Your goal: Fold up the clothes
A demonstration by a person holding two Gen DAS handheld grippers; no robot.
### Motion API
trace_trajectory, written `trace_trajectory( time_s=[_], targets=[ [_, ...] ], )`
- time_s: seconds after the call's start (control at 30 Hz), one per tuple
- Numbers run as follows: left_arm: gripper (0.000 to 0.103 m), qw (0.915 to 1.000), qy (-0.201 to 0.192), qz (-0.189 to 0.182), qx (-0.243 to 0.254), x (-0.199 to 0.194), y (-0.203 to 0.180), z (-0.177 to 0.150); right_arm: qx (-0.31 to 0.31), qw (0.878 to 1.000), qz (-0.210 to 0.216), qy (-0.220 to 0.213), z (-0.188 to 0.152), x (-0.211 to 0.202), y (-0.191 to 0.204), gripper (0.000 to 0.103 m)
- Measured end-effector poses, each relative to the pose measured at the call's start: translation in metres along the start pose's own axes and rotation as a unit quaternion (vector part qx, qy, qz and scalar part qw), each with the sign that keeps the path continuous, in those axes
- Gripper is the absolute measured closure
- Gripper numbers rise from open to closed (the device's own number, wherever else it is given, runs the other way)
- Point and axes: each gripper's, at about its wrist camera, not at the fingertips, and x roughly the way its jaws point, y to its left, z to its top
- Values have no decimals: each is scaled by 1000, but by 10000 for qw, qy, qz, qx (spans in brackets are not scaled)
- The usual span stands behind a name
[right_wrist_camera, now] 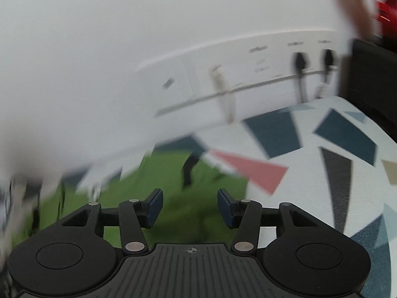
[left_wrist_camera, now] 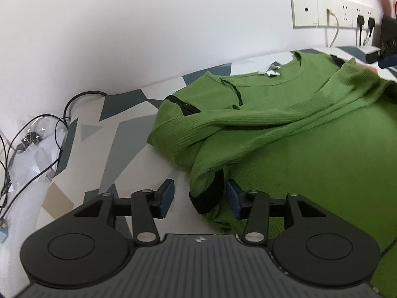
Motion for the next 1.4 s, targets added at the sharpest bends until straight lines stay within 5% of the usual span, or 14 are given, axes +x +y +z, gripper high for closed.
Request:
trace_trajectory(
  time_s=[0.13, 0.17, 0.2, 0.27, 0.43, 0.53, 0.67, 0.73, 0.77, 0.9, 1.07, 1.2, 1.27, 1.4],
  targets=[
    [51, 9999, 55, 138, 4, 6, -1, 0, -440, 9982, -281, 289, -12, 24, 14, 57],
    [59, 10000, 52, 66, 7, 6, 1, 0, -417, 9979, -340, 355, -13, 28, 15, 61],
    [89, 10000, 55, -28, 12, 6, 2, -1, -432, 9976, -375, 397, -13, 31, 17, 66],
    [89, 9999, 42, -150, 47, 4, 5, -2, -557, 9965, -469, 406, -10, 32, 23, 92],
    [90, 9993, -67, -246, 256, -1, 10, -5, -379, 9963, -638, -425, 22, -11, 23, 99],
    [90, 9978, -85, -284, 598, -1, 0, -9, -163, 9952, -813, -523, 30, -27, 6, 99],
    [82, 9950, -41, -357, 935, -2, -5, -10, -102, 9946, -984, 309, 2, -3, -15, 98],
    [54, 9949, 79, -450, 895, -6, 0, -7, -4, 9934, -1015, 533, -8, 3, -20, 95],
    [35, 9951, 168, -612, 756, -10, 7, -4, 45, 9936, -1012, 492, -9, 1, -19, 93],
    [33, 9860, 370, -1440, -752, -16, 53, 15, 137, 9952, -940, 231, -3, -12, -18, 71],
    [34, 9656, 561, -1137, -2269, 31, 88, 41, 400, 9956, -850, -20, 12, -12, -21, 59],
    [52, 9438, 813, -1043, -3028, 76, 103, 45, 809, 9935, -803, 4, 8, -9, -25, 59],
    [54, 9426, 772, -1002, -3091, 82, 102, 48, 834, 9932, -807, 11, 6, -5, -26, 59],
    [97, 9305, 745, -957, -3457, 89, 107, 51, 885, 9928, -807, 57, 3, 5, -29, 59]
  ],
)
